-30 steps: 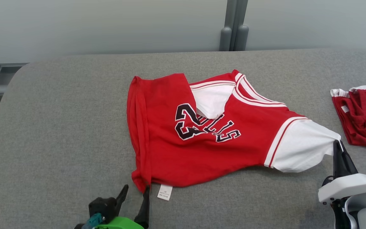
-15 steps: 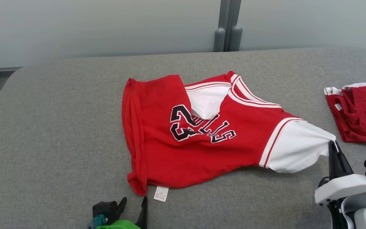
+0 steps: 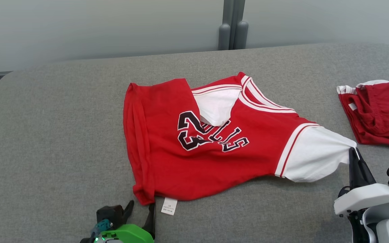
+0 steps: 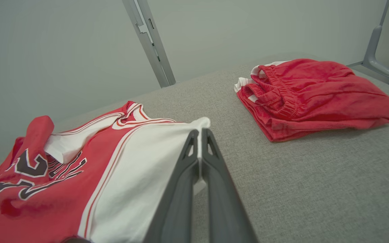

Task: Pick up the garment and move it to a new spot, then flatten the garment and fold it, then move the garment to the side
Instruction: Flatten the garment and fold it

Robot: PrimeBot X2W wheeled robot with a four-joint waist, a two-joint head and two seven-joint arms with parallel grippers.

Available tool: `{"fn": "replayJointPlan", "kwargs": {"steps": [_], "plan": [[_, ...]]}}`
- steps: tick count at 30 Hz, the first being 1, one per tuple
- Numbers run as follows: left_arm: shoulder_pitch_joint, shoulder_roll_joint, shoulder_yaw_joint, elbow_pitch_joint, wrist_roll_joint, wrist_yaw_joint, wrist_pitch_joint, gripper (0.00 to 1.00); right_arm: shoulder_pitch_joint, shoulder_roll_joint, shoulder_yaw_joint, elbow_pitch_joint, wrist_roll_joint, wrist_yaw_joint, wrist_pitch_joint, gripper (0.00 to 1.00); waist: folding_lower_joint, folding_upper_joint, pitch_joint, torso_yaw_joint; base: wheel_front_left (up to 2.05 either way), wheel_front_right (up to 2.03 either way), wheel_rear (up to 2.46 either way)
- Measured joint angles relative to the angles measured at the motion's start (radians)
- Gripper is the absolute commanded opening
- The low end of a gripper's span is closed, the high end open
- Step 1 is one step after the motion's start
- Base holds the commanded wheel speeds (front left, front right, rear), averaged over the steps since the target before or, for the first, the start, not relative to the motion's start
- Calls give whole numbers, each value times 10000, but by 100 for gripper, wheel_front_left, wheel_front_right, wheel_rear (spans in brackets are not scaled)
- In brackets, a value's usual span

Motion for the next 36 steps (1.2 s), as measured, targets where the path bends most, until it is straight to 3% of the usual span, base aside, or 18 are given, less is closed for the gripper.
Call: {"fn": "replayJointPlan", "kwargs": {"steps": [1,2,4,5,6,9,10,12,21,23,25,29,36], "plan": [[-50,-2,-12,27,-67,-42,-52,80,-15,0,2,0,0,0,-15,0,0,0,18,-6,0,0,0],[-83,-4,-23,59,-132,-92,-119,53,-31,0,2,4,0,0,-44,0,0,0,35,-9,0,0,0],[-132,-6,-77,130,-186,-173,-213,35,-81,0,4,12,0,0,-54,0,0,0,58,-7,0,0,0],[-158,-6,-113,161,-222,-203,-242,30,-109,0,8,15,0,0,-71,0,0,0,68,-2,0,0,0],[-188,-6,-180,169,-242,-228,-261,30,-125,0,13,21,0,0,-88,0,0,0,78,6,0,0,0],[-227,-10,-397,144,-416,-293,-337,53,-128,0,27,40,0,0,-102,0,0,0,99,29,0,0,0],[-227,-10,-487,140,-458,-293,-347,76,-130,0,27,44,0,0,-102,0,0,0,105,36,0,0,0],[-227,-12,-675,144,-575,-290,-385,97,-142,0,25,52,0,-2,-104,0,0,0,115,47,0,0,0],[-416,-17,-1014,44,-846,52,-437,100,-232,0,58,98,-2,-2,-128,0,0,0,167,2,0,0,0],[-422,-17,-1011,33,-872,102,-439,96,-242,0,69,105,-2,-2,-128,0,0,0,169,-10,0,0,0],[-422,-17,-999,21,-876,134,-439,47,-243,0,67,113,-2,0,-132,0,0,0,168,-9,0,0,0],[-395,-15,-803,-288,-876,136,-468,0,-243,0,19,117,-4,-2,-159,0,0,0,159,20,0,0,0],[201,102,-334,-1235,-878,-109,-470,0,-240,0,-61,115,-2,-2,-215,0,0,0,98,123,0,0,0]]}}
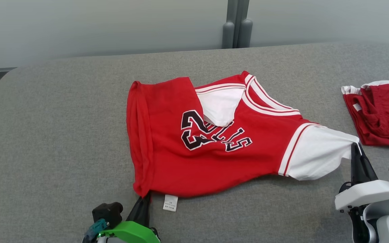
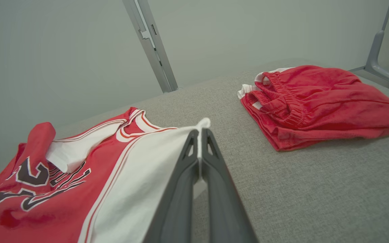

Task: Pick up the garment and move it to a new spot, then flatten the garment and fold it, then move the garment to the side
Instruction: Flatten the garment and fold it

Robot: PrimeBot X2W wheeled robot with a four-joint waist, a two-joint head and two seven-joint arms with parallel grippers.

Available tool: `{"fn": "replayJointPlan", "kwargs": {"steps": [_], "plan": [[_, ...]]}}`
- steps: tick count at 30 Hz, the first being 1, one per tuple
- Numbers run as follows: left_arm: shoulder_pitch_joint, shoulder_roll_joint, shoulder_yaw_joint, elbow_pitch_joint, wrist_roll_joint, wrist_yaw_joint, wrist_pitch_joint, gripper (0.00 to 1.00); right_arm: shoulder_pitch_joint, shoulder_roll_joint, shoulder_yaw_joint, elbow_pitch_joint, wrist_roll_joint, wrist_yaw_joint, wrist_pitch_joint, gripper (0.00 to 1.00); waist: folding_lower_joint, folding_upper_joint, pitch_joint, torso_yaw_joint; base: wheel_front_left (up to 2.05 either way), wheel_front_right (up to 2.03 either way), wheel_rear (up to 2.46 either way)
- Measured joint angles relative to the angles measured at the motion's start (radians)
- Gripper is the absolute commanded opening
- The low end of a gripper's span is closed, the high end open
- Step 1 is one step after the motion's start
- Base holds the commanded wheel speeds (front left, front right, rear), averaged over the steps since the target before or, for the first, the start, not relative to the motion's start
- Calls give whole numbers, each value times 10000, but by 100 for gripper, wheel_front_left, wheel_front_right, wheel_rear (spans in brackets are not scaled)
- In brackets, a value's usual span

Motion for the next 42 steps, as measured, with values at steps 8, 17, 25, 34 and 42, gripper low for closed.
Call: {"fn": "replayJointPlan", "kwargs": {"steps": [8,17,25,34,42], "plan": [[228,102,499,-1404,-1151,-410,426,0,-4,-2,209,-462,642,0,-63,0,0,0,-170,88,0,0,0],[236,606,1189,-4289,-2667,-562,1996,0,-45,-2,293,-2408,1833,-2,12,0,0,0,-556,-2,0,0,0],[-302,1087,1893,-6625,-4121,-244,3578,0,-631,-6,-347,-4303,2180,-4,360,0,0,0,-768,-164,0,0,0],[-1758,1407,2504,-8257,-5871,1001,5706,0,-1948,-4,-750,-5001,1927,-2,1124,0,0,0,-859,-292,0,0,0],[-3548,2102,2314,-7499,-6002,1967,7283,0,-3433,-111,-502,-4380,1440,-4,2008,0,0,0,-880,-372,0,0,0]]}}
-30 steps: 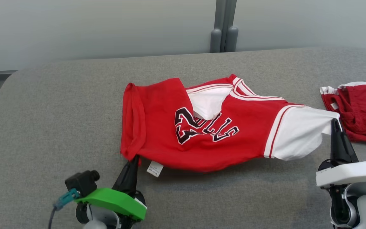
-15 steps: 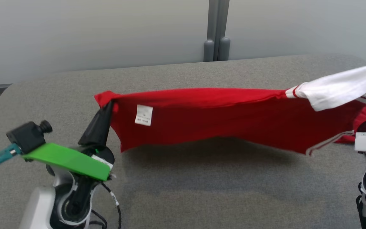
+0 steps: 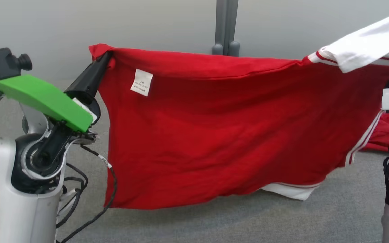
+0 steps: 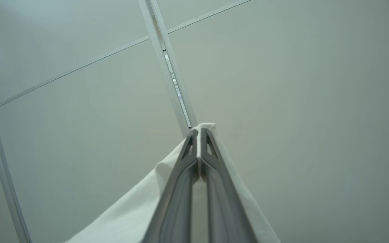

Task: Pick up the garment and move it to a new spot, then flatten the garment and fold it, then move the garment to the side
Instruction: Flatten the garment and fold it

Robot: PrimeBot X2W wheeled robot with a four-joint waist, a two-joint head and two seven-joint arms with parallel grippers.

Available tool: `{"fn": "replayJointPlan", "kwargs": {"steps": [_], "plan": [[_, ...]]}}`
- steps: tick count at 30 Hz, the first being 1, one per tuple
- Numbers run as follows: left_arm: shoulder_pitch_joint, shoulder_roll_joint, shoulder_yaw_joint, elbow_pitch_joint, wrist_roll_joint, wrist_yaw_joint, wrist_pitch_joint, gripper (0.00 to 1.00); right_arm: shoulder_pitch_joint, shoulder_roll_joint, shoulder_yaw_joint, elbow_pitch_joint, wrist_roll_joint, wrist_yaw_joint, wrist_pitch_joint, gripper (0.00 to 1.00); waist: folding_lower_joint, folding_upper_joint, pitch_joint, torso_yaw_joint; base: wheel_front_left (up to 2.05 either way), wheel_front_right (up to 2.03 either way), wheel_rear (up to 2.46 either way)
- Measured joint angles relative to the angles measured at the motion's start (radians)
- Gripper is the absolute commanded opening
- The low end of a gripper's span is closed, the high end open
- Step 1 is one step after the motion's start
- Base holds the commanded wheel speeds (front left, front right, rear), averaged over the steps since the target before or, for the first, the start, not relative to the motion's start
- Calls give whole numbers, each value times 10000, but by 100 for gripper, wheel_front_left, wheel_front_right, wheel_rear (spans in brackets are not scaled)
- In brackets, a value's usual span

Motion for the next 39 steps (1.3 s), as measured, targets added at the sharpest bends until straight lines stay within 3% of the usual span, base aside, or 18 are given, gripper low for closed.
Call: {"fn": "replayJointPlan", "kwargs": {"steps": [7,16,21,25,29,39], "plan": [[-790,-42,-138,1699,-113,882,773,0,-750,-268,142,965,-245,0,207,0,0,0,-13,-85,0,0,0],[-576,343,-1254,2397,136,1392,2274,0,-1094,-763,560,1730,-504,0,384,0,0,0,-60,-192,0,0,0],[-453,-449,-918,1753,-786,1797,2447,0,-1187,-838,784,1933,-531,0,464,0,0,0,-52,-184,0,0,0],[-1063,-972,-228,1440,-1007,2090,1852,0,-1499,-915,888,2151,-593,0,454,0,0,0,-4,-177,0,0,0],[-1920,-1319,541,1565,-1101,2111,1053,0,-2128,-1041,694,2360,-650,0,272,0,0,0,38,-191,0,0,0],[-2990,-1521,976,1737,-907,1306,-2,0,-2813,-1057,583,1937,-351,0,192,0,0,0,144,-200,0,0,0]]}}
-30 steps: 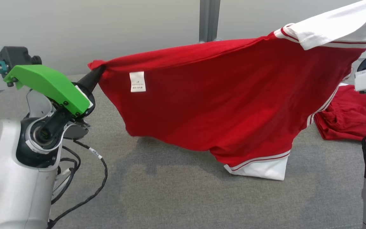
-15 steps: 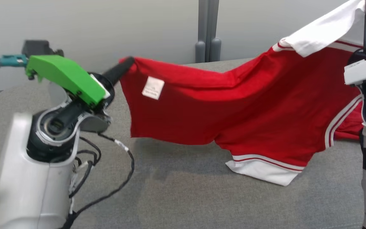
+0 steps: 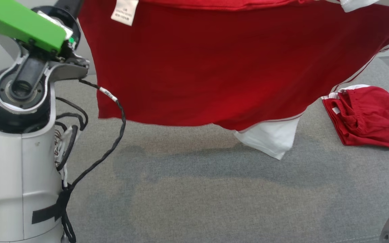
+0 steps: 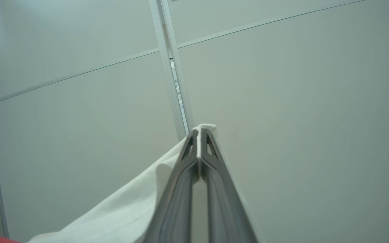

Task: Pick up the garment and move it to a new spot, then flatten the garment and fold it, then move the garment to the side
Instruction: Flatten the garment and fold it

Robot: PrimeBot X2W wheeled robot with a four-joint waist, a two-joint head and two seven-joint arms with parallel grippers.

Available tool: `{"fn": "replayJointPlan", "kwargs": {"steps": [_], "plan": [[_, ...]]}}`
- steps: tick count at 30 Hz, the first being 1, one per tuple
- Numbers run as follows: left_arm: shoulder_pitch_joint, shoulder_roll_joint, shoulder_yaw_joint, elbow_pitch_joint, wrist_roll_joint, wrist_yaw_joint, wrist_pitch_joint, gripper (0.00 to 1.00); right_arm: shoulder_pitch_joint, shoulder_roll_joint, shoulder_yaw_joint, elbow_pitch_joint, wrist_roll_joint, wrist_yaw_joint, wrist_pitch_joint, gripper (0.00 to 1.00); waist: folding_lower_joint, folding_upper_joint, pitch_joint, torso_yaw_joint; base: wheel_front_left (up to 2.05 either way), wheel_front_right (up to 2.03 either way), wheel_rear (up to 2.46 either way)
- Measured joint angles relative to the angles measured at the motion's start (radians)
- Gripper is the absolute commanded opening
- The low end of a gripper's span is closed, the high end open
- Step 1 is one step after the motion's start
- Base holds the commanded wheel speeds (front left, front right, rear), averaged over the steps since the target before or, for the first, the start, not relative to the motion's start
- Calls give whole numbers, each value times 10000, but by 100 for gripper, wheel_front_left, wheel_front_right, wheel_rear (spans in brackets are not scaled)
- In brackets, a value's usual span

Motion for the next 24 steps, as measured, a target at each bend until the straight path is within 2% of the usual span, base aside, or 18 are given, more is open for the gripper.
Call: {"fn": "replayJointPlan", "kwargs": {"steps": [7,15,20,24], "plan": [[-569,-184,405,-1206,-529,-13,-86,0,-60,-12,-140,-1294,433,0,280,0,0,0,246,-12,0,0,0],[-960,-288,458,-2368,-744,376,71,0,-309,163,-343,-2604,849,0,966,0,0,0,684,-5,0,0,0],[-1382,38,222,-1689,-230,414,-13,0,-1040,245,190,-2067,662,0,1292,0,0,0,1159,-10,0,0,0],[-2599,458,140,-4,602,234,-474,0,-2522,401,834,-372,169,0,1118,0,0,0,1819,-65,0,0,0]]}}
